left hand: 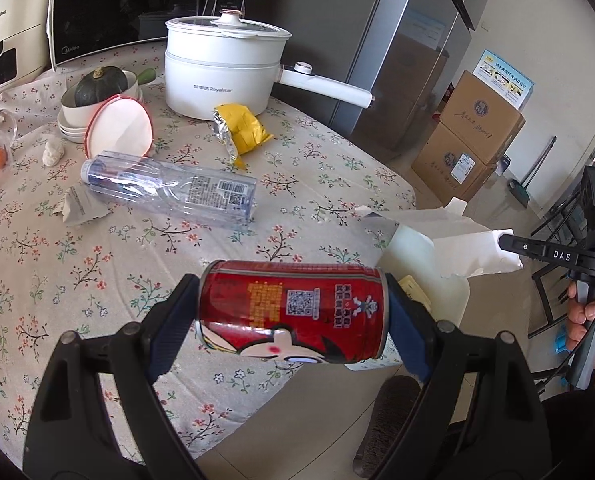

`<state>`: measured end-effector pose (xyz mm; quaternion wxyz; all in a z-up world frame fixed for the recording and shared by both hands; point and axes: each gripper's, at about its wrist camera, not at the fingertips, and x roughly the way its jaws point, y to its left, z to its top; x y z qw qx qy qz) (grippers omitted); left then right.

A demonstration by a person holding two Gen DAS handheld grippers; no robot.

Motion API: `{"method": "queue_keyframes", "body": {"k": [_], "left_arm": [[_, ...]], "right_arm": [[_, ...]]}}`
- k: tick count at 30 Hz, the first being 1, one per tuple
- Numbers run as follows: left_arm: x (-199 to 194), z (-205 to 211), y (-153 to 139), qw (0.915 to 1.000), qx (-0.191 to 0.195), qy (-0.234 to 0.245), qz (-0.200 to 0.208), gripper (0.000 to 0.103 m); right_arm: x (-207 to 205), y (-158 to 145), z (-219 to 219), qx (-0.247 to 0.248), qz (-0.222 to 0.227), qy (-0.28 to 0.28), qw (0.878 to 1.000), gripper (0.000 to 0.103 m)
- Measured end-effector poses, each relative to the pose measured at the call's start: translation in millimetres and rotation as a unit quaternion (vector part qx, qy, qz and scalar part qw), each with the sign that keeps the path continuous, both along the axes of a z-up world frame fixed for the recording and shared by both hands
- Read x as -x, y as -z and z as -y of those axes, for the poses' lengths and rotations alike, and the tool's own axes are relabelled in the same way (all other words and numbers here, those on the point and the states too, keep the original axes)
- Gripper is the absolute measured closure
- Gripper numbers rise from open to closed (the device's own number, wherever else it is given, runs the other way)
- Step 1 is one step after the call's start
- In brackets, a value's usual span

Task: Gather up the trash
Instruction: 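Lift the red can and white paper sheet and carry both over the bin, then open the right gripper to drop the paper while the left drops the can into the bin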

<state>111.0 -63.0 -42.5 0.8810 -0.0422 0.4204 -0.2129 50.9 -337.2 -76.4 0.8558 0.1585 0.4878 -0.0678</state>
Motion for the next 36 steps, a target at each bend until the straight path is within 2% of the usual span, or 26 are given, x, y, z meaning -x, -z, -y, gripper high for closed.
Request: {"method": "queue_keyframes", "body": {"k": [7,19,25,28,29,31,33,36], "left_arm": [[0,32,4,0.9996,0.004,0.029,-0.006,0.015],[-3,85,14,0.9967,0.027,0.073,-0.022,0.015],[-4,111,20,0.9945,0.031,0.096,-0.029,0.015],[-4,125,24,0.9932,0.032,0.108,-0.031,0.015],[-3,129,25,0.9926,0.032,0.113,-0.031,0.015],[-3,138,29,0.9916,0.031,0.121,-0.032,0.015],[-2,146,32,0.9905,0.030,0.131,-0.032,0.015],[0,159,38,0.9888,0.024,0.144,-0.034,0.015]], "right_arm": [[12,36,32,-0.008,-0.058,0.014,0.998,0.100],[32,84,64,0.020,-0.155,0.023,0.987,0.100],[38,97,76,0.006,-0.167,0.032,0.985,0.100],[33,101,78,-0.023,-0.159,0.035,0.986,0.096],[31,101,79,-0.032,-0.157,0.041,0.986,0.091],[28,100,81,-0.046,-0.156,0.055,0.985,0.073],[28,94,82,-0.046,-0.144,0.062,0.987,0.043],[28,85,83,-0.030,-0.132,0.065,0.989,0.041]]}}
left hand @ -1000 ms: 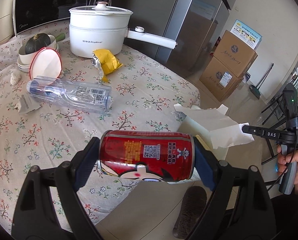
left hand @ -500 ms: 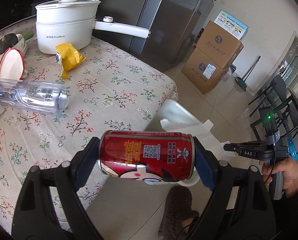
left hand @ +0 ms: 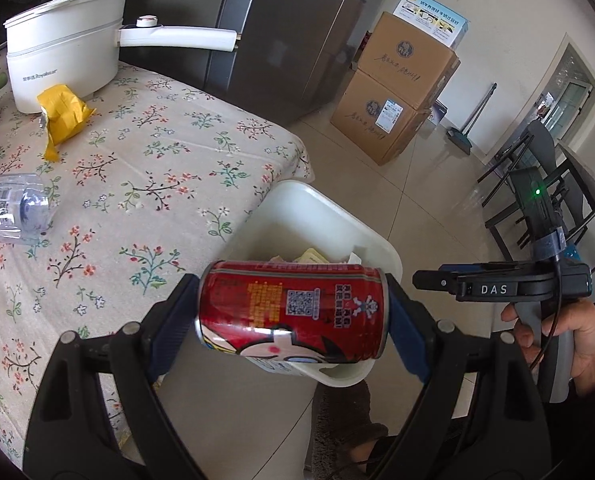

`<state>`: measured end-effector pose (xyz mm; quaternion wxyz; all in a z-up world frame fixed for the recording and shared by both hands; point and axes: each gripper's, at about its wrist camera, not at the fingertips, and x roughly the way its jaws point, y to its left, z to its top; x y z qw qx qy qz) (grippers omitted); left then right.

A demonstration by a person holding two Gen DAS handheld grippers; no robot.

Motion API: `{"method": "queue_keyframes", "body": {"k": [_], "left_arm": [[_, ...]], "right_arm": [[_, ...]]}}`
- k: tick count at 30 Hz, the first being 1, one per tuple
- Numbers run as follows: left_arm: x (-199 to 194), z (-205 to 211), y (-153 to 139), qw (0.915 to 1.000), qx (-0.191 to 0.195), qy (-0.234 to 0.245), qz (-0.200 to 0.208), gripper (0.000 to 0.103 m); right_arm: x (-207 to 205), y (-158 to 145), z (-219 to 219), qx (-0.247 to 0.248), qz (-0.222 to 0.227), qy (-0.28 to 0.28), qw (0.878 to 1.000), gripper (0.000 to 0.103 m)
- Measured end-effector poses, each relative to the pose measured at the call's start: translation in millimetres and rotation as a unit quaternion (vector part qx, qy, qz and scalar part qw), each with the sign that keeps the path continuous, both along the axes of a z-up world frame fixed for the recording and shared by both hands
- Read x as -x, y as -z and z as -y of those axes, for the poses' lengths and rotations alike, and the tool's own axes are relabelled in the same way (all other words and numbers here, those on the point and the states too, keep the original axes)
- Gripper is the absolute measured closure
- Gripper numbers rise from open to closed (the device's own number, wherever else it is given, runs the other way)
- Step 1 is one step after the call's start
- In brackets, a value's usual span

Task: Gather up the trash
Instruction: 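Open the right gripper to drop the paper while the left drops the can into the bin, then move both grippers back over the table toward the clear bottle and wrapper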

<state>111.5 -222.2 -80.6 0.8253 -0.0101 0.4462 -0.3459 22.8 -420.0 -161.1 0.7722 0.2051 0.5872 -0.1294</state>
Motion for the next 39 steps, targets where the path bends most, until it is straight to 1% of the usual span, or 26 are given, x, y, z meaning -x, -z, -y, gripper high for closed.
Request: {"method": "queue_keyframes", "body": {"k": [9,13,15,17,20,23,27,32,36,39], "left_arm": [[2,34,26,0.9991,-0.023,0.036,-0.008,0.015],[2,46,35,0.9980,-0.008,0.062,-0.004,0.015],[0,44,37,0.9984,-0.022,0.050,-0.013,0.013],[-1,35,31,0.9986,-0.037,0.039,-0.006,0.007],[1,13,15,0.9970,-0.070,0.022,0.025,0.004],[-1,-23,2,0.9948,-0.089,-0.011,0.048,0.001],[-11,-83,-9,0.9917,-0.100,-0.070,0.040,0.001],[-16,-155,-22,0.9833,-0.110,-0.137,0.047,0.001],[-16,-201,-27,0.9766,-0.116,-0.173,0.054,0.001],[-14,-231,-28,0.9728,-0.121,-0.190,0.054,0.001]], "right_arm": [[9,-5,17,0.004,0.004,0.027,1.000,0.037],[10,-8,22,0.011,0.006,0.035,0.999,0.037],[11,-10,22,0.020,0.007,0.037,0.999,0.035],[10,-14,20,0.027,0.010,0.036,0.999,0.032],[3,-21,13,0.041,0.017,0.031,0.998,0.031],[-8,-32,-3,0.043,0.034,0.018,0.998,0.030],[-29,-48,-38,0.052,0.060,-0.007,0.997,0.025],[-61,-60,-93,0.064,0.081,-0.047,0.993,0.021],[-84,-63,-141,0.078,0.086,-0.089,0.989,0.021],[-99,-65,-178,0.095,0.091,-0.129,0.983,0.020]]}}
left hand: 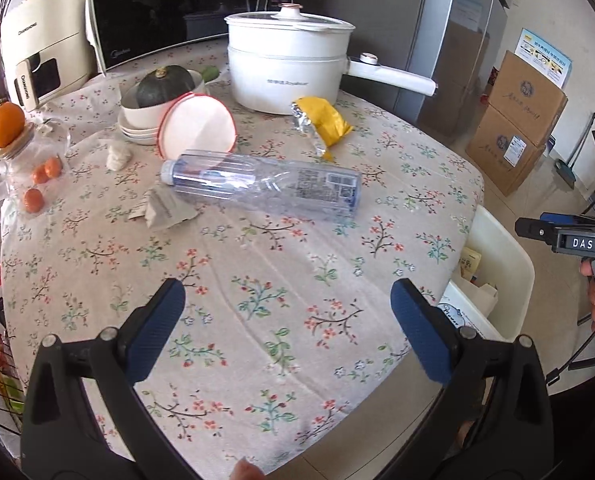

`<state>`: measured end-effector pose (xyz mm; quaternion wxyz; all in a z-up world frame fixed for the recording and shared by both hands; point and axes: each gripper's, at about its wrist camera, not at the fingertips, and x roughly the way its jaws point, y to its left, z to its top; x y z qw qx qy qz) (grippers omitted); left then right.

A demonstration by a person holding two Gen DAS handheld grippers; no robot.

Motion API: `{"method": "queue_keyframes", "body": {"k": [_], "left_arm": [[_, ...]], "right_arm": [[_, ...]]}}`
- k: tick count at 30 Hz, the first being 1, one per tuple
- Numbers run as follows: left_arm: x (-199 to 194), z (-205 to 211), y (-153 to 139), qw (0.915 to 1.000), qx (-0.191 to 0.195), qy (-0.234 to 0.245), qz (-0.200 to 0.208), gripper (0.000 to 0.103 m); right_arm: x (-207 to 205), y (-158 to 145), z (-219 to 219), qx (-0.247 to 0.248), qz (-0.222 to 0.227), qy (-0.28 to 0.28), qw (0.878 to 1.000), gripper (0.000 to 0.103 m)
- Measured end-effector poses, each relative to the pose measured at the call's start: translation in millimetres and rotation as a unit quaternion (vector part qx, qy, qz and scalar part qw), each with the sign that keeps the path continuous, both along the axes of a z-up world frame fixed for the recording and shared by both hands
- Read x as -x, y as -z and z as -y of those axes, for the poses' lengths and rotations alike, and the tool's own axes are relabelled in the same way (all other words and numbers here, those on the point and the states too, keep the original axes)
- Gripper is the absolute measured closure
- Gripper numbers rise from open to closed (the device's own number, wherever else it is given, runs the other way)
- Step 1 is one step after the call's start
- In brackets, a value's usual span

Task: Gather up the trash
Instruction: 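Move both grippers back over the table toward the clear bottle and wrapper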

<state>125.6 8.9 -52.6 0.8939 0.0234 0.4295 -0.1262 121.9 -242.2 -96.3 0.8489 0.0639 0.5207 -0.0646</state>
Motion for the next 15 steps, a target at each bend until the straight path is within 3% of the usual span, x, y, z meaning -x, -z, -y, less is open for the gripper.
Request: {"method": "queue_keyframes", "body": {"k": [5,15], "left_arm": [[3,-50,5,0.9993,-0.013,-0.036,0.000,0.001],[-3,-126,20,0.9928,0.020,-0.117,-0.014,0.001]], "right_arm": [[-19,0,-50,0.034,0.008,-0.040,0.999,0.020],[-53,3,-123,0.036,0.013,-0.105,0.994,0.019]]}}
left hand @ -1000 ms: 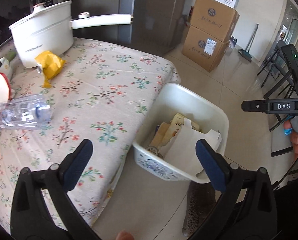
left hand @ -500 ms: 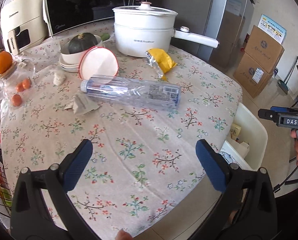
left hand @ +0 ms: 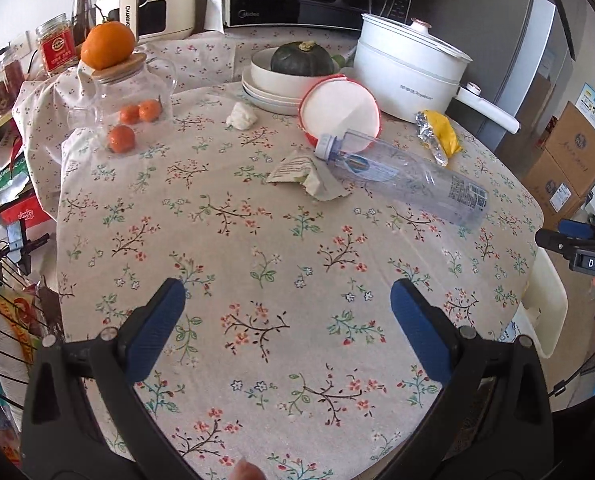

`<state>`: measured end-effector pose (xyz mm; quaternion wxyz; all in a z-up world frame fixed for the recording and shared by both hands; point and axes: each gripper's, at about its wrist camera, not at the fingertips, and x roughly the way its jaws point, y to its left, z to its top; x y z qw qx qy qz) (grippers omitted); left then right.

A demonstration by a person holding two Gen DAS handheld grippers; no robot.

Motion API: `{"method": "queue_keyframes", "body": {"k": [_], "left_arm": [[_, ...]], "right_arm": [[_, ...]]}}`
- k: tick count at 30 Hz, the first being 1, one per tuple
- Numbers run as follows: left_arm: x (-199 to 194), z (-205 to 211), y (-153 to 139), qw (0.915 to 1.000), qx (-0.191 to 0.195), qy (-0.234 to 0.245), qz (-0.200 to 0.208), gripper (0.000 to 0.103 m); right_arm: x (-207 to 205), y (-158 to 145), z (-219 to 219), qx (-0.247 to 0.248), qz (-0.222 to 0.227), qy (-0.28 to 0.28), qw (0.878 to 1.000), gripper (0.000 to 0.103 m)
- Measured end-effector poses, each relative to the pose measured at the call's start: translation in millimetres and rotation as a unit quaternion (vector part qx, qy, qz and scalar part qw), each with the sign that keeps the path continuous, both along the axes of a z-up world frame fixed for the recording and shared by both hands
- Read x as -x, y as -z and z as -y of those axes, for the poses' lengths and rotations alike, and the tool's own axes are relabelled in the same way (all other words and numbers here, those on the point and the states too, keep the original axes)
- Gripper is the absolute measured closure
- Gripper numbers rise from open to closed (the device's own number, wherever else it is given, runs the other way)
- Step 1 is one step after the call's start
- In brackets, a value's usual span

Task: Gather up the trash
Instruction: 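Move both grippers back over the table toward the clear bottle and wrapper, then grasp the white-and-green wrapper with the left gripper, then close the right gripper around the clear plastic bottle while the left holds the wrapper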

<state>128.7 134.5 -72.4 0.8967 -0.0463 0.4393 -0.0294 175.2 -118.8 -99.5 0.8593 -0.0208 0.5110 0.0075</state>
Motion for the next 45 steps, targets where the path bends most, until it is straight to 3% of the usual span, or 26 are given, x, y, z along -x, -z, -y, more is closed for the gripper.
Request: {"method": "queue_keyframes", "body": {"k": [4,9,12,16,19,24,26,30,35,37,39,41,45], "left_arm": [[-18,-16,-3,0.9996,0.015,-0.025,-0.002,0.001],[-44,-21,-2,0.9987,0.023,-0.042,0.021,0.001],[-60,-19,9,0.9966,0.063,-0.049,0.018,0.004],[-79,-4,33,0.9946,0.098,-0.035,0.005,0.020],[-95,7,48,0.9932,0.110,-0.034,-0.016,0.029],[-112,19,56,0.9891,0.139,-0.046,-0.015,0.043],[-117,21,61,0.9882,0.142,-0.055,-0.016,0.061],[-122,22,69,0.9856,0.153,-0.064,-0.030,0.085],[-118,24,60,0.9894,0.132,-0.058,-0.022,0.092],[-114,23,56,0.9910,0.116,-0.060,-0.027,0.093],[-107,23,49,0.9936,0.091,-0.059,-0.032,0.093],[-97,23,41,0.9956,0.072,-0.052,-0.031,0.093],[-76,12,23,0.9961,0.062,-0.057,-0.025,0.093]], "right_arm": [[-18,4,-19,-0.005,-0.021,-0.029,0.999,0.019],[-42,-1,-36,0.019,-0.004,-0.061,0.998,0.019],[-54,-1,-47,0.042,0.016,-0.084,0.995,0.018],[-64,9,-56,0.042,0.040,-0.106,0.993,0.018],[-75,24,-58,0.039,0.015,-0.113,0.993,0.018],[-85,33,-48,0.027,0.015,-0.102,0.994,0.018],[-89,39,-42,0.015,0.009,-0.092,0.996,0.018],[-93,52,-33,-0.025,-0.005,-0.083,0.996,0.018],[-93,60,-28,-0.066,-0.009,-0.084,0.994,0.019],[-91,62,-28,-0.085,-0.013,-0.088,0.992,0.026],[-87,64,-29,-0.098,-0.029,-0.094,0.990,0.048],[-82,66,-30,-0.097,-0.045,-0.098,0.989,0.058],[-65,57,-33,-0.102,-0.049,-0.099,0.989,0.058]]}}
